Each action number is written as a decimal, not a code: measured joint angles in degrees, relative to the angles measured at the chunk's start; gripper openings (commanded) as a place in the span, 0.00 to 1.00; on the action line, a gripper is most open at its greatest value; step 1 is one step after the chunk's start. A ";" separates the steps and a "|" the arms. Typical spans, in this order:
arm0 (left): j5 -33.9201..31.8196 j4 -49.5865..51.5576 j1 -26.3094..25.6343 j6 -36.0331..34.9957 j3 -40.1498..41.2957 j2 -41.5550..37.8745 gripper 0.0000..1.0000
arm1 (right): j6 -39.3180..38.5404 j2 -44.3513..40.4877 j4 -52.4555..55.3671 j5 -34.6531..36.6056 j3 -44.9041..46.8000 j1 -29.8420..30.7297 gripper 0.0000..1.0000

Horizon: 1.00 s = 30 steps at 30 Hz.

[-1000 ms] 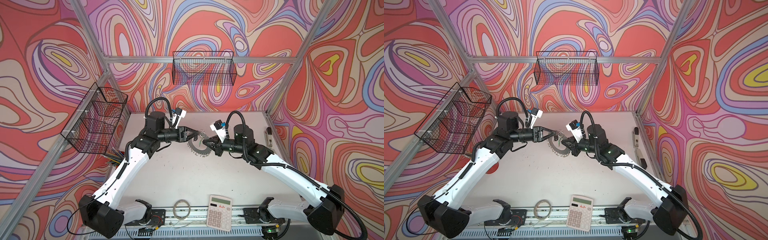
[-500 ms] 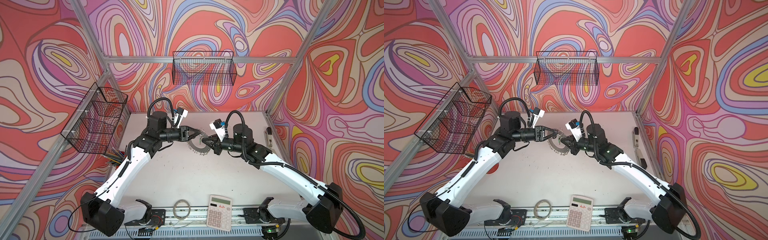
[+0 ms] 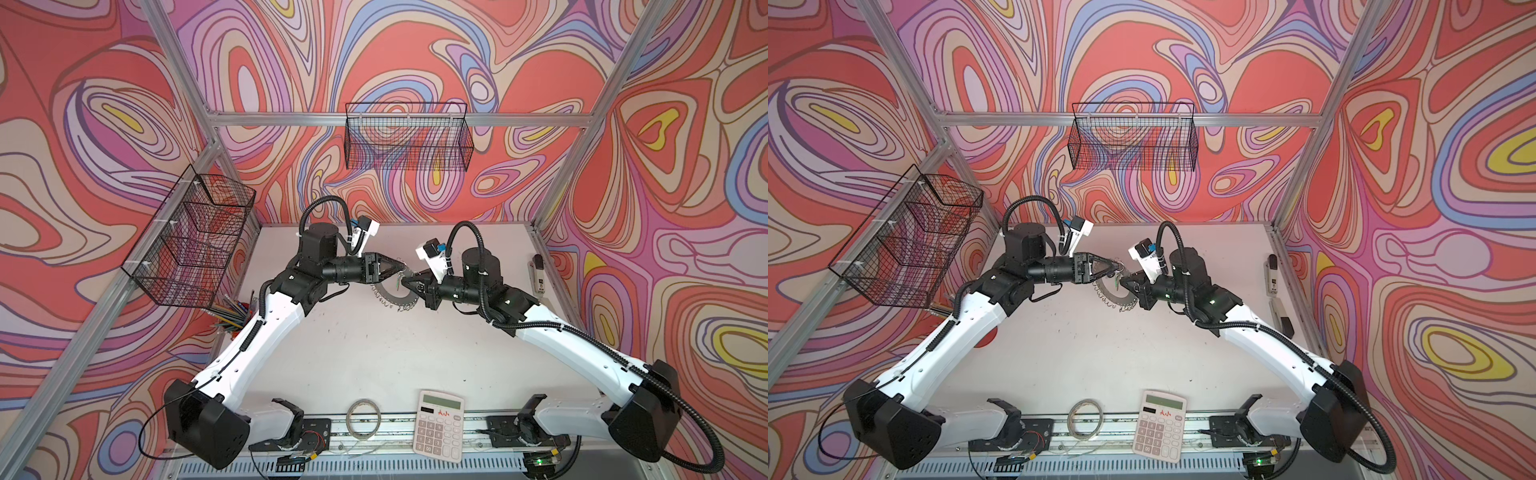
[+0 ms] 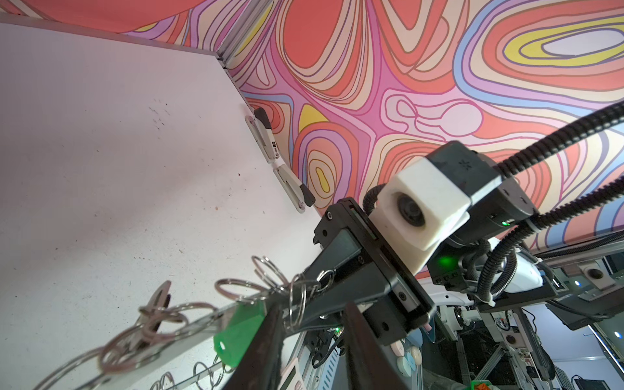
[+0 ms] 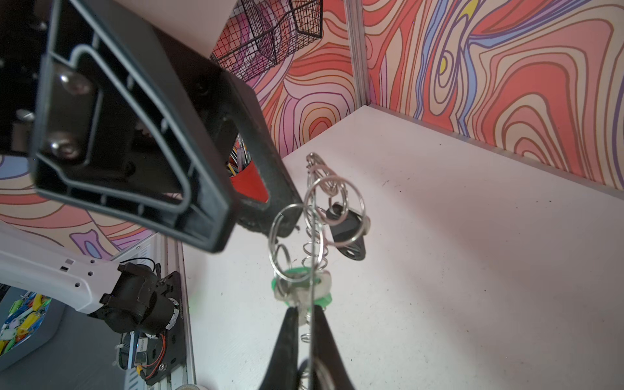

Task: Attach keys to a key ring
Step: Insert the key into the keyring.

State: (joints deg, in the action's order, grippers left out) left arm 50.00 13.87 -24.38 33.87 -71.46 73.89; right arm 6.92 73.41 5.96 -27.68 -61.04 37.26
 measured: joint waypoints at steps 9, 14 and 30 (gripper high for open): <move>-0.04 0.24 -0.02 -0.57 0.31 -0.26 0.32 | 0.04 0.00 -0.11 0.00 0.00 0.02 0.00; 0.57 0.00 0.00 -0.35 0.37 -0.17 0.25 | 0.07 0.00 -0.22 0.02 0.00 0.02 0.00; 0.44 0.44 -0.28 -0.70 -0.20 1.44 0.15 | 0.07 0.63 -0.42 -0.15 -0.02 0.24 0.00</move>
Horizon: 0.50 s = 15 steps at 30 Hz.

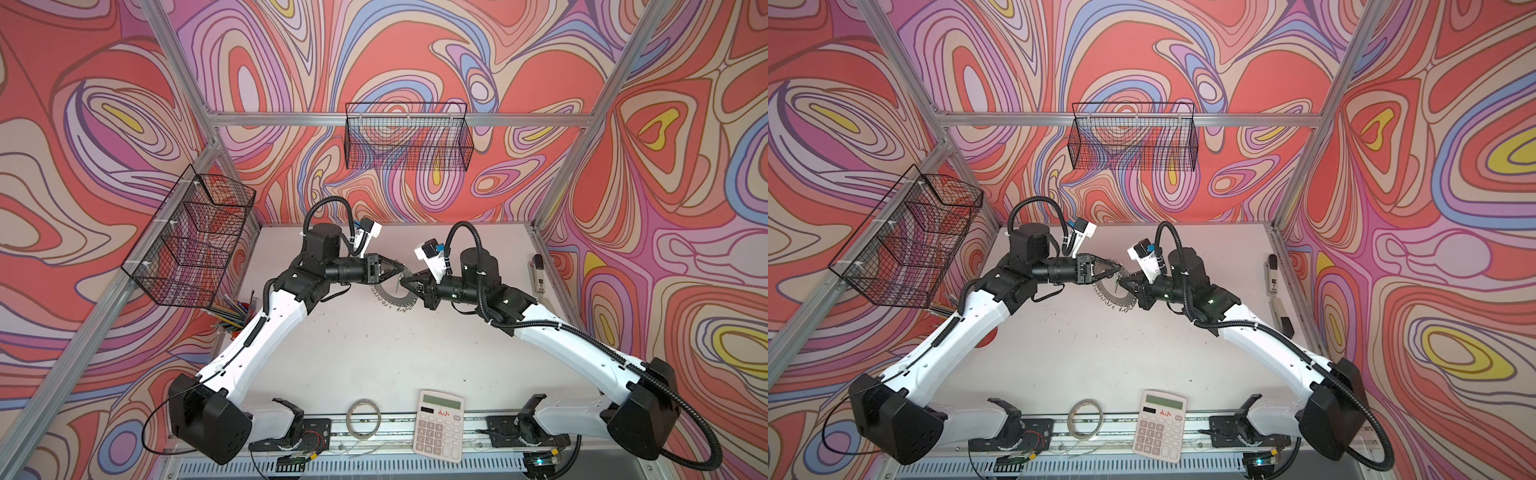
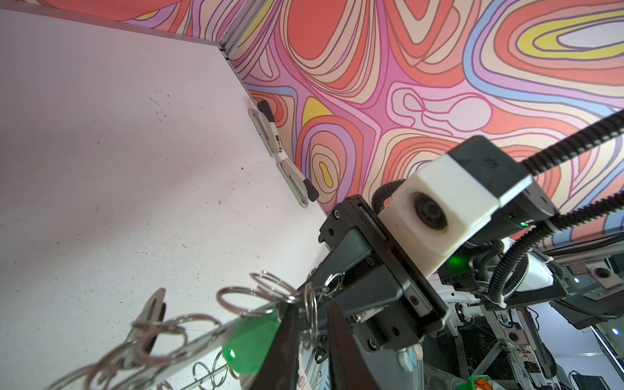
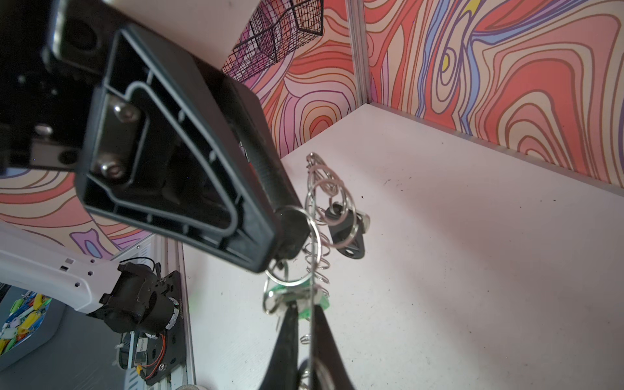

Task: Attach keys to a key ring
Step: Insert the key into the keyring.

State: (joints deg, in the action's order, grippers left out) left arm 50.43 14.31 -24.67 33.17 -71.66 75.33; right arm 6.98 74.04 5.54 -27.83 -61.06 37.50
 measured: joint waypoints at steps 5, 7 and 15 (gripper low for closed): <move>-0.09 0.07 -0.04 0.00 -0.48 0.20 0.08 | 0.00 0.02 0.00 0.04 0.02 0.04 0.00; -0.24 0.07 -0.04 0.00 -0.63 0.20 0.03 | -0.02 0.02 0.00 0.00 0.02 0.09 0.00; -2.93 5.68 -0.17 -1.27 -3.04 0.20 0.00 | -0.28 0.02 0.11 -0.07 -0.07 0.17 0.07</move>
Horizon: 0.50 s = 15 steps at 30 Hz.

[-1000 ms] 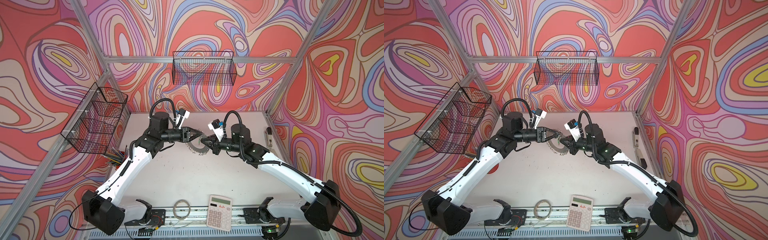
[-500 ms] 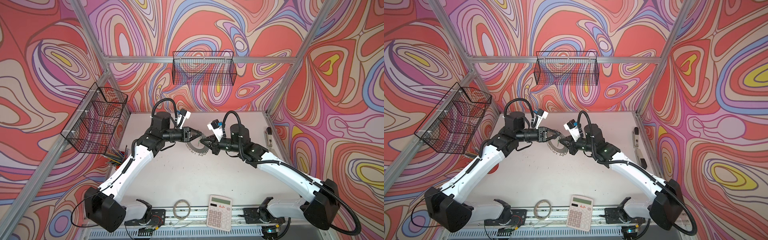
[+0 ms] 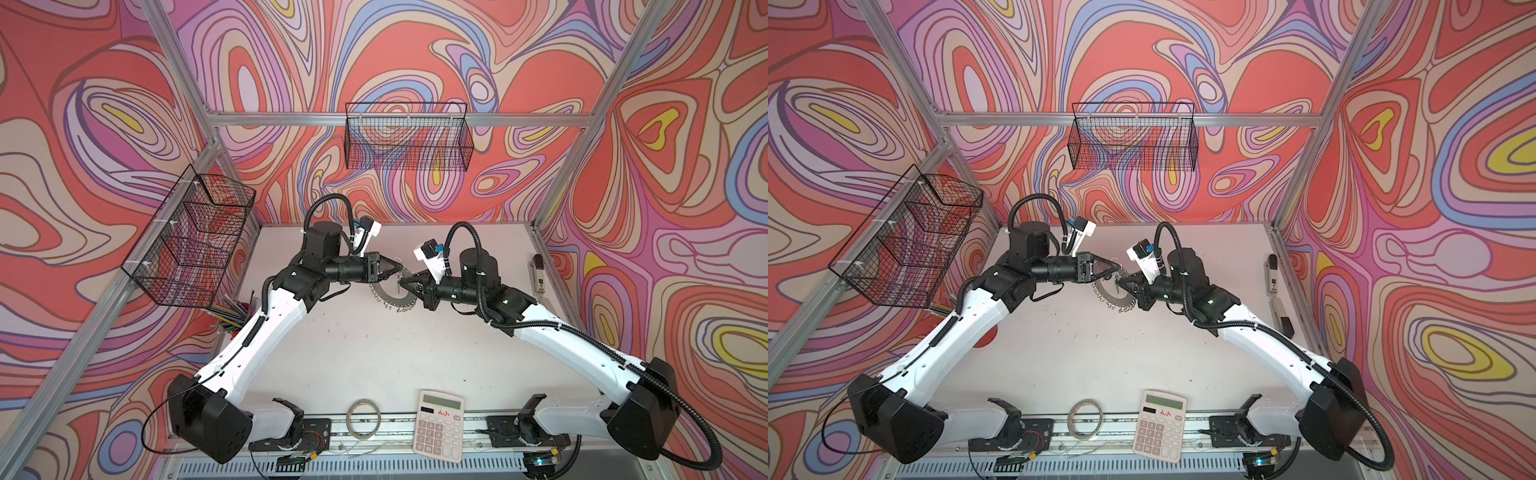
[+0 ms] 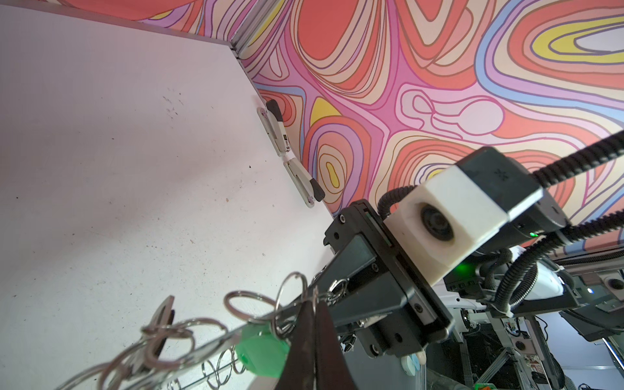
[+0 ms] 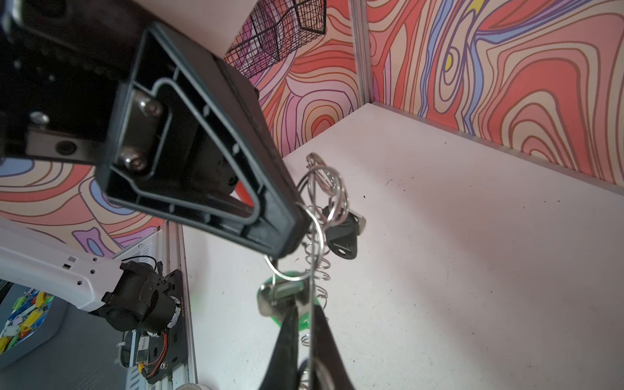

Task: Attach keys to a key ring
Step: Insert the key into the keyring.

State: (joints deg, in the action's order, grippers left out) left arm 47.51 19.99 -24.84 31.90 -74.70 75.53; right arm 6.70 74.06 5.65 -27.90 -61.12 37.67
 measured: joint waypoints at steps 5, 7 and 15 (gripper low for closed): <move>-4.22 8.72 -0.33 -2.36 -5.05 0.20 0.00 | -1.42 -0.48 1.97 0.85 -1.64 0.17 0.44; -6.60 12.63 -0.35 -3.41 -7.37 0.46 0.00 | -1.60 -1.53 2.64 1.55 -1.95 0.17 0.55; -18.23 28.70 -4.76 -7.87 -17.92 5.25 0.00 | -3.23 -3.41 4.20 3.02 -5.49 0.20 0.64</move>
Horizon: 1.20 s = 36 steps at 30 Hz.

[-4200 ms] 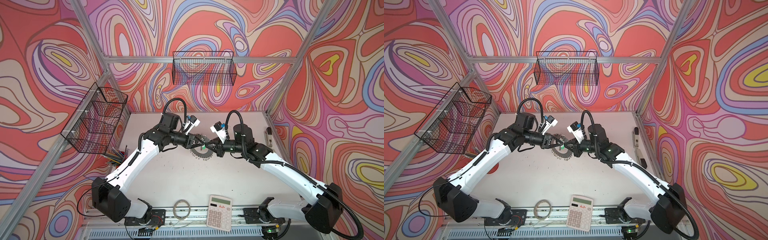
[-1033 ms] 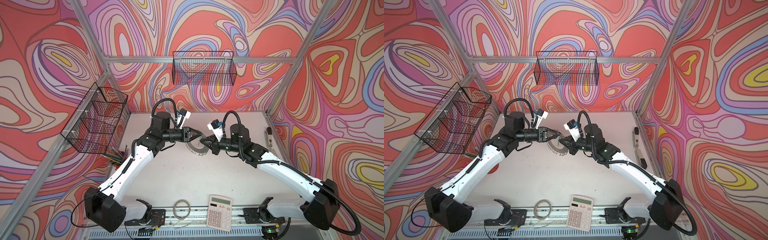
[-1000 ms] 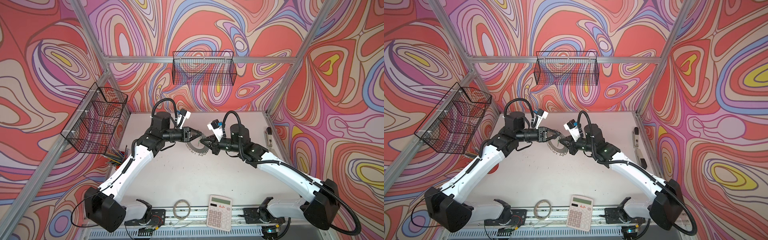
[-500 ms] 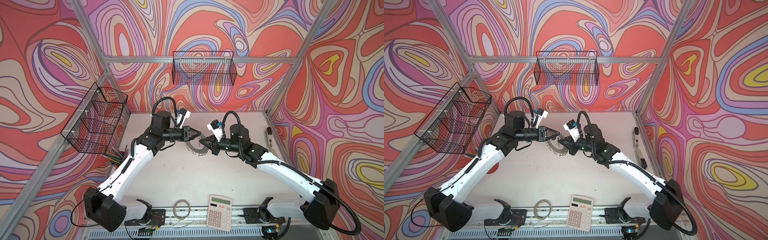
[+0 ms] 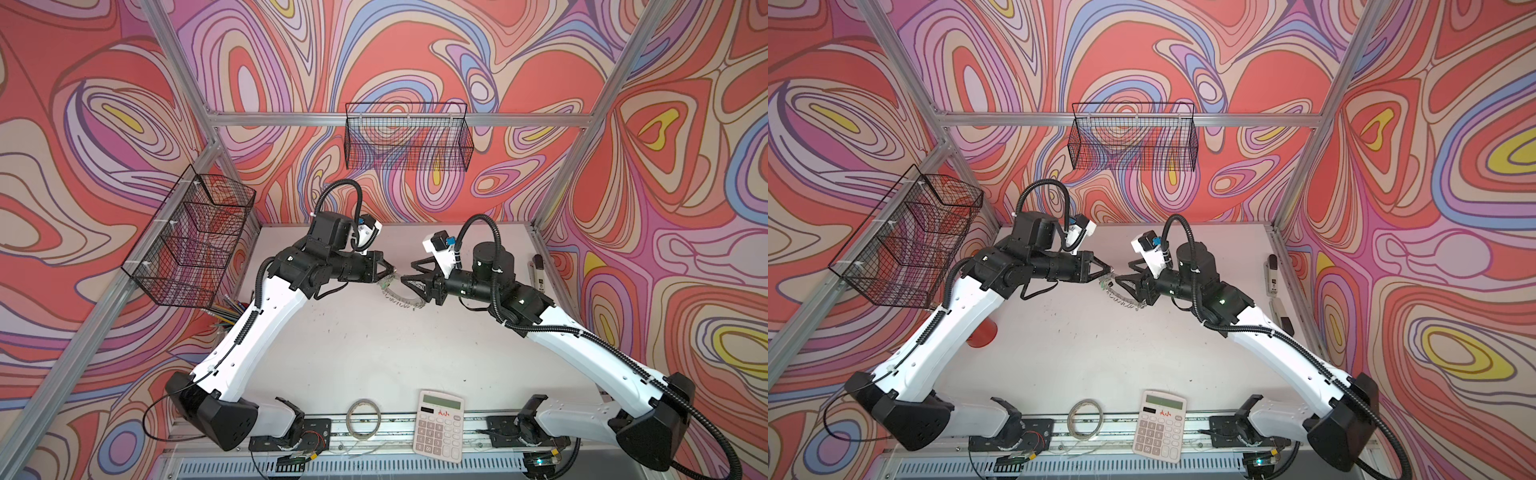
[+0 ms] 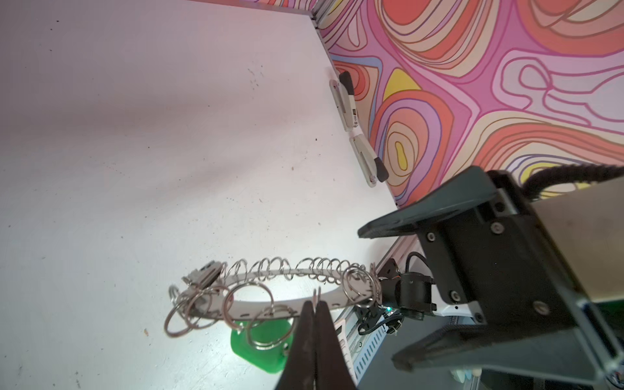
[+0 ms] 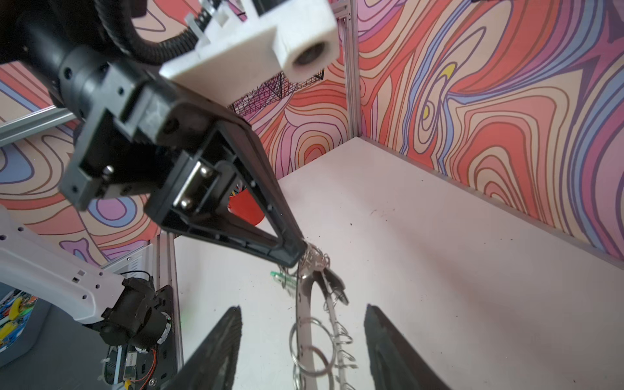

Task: Attach keys to a key ring
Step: Insert the key into the keyring.

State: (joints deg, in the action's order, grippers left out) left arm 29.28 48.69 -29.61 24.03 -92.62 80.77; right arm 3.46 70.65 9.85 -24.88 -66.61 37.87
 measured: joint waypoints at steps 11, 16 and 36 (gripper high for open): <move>-4.87 9.77 -1.88 -0.87 -8.41 4.46 0.00 | -2.93 6.80 0.52 -1.14 -1.73 0.52 0.70; -6.45 10.27 -2.23 0.02 -8.79 4.46 0.00 | -3.13 6.84 -1.29 -1.73 -1.70 1.60 0.73; -10.88 6.75 -3.08 6.47 -6.93 4.07 0.00 | -1.88 10.47 -5.51 7.58 -1.95 3.82 0.54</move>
State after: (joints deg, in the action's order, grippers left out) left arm 18.39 55.44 -32.69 30.50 -99.55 84.84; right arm 1.58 81.12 4.34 -17.30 -68.55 41.69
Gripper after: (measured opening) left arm 0.046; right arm 0.584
